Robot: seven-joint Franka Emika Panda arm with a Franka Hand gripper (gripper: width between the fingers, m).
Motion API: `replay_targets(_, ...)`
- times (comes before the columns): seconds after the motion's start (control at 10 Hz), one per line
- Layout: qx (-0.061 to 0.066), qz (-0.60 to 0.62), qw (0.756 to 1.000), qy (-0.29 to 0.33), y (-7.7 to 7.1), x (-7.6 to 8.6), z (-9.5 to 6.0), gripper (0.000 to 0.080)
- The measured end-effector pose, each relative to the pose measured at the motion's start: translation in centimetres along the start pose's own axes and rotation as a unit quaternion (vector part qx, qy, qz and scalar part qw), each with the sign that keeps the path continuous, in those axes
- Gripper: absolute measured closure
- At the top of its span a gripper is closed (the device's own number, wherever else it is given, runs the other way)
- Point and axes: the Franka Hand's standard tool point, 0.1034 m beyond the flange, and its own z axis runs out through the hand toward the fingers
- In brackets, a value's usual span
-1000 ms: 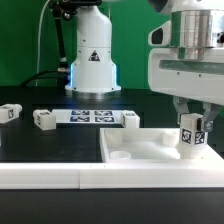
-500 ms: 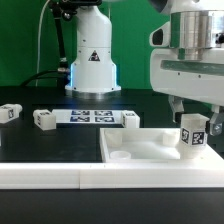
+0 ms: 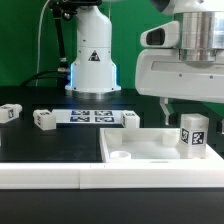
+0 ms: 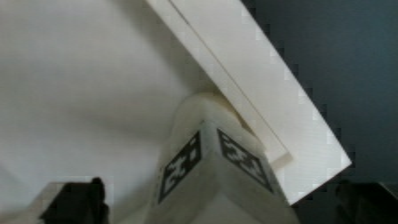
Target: Assemble one leg
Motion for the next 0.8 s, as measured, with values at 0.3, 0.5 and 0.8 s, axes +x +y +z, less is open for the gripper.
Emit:
replay_targets(0.3, -0.005, -0.150, 0.989, -0.004, 0.25, -0.03, 0.36, 0.0151)
replay_targets(0.5, -0.015, -0.225, 0.974, -0.013, -0.04, -0.22, 0.15, 0.0151)
replay_targets(0.8, -0.021, -0.333, 0.943, -0.021, 0.57, 0.47, 0.12, 0.0151)
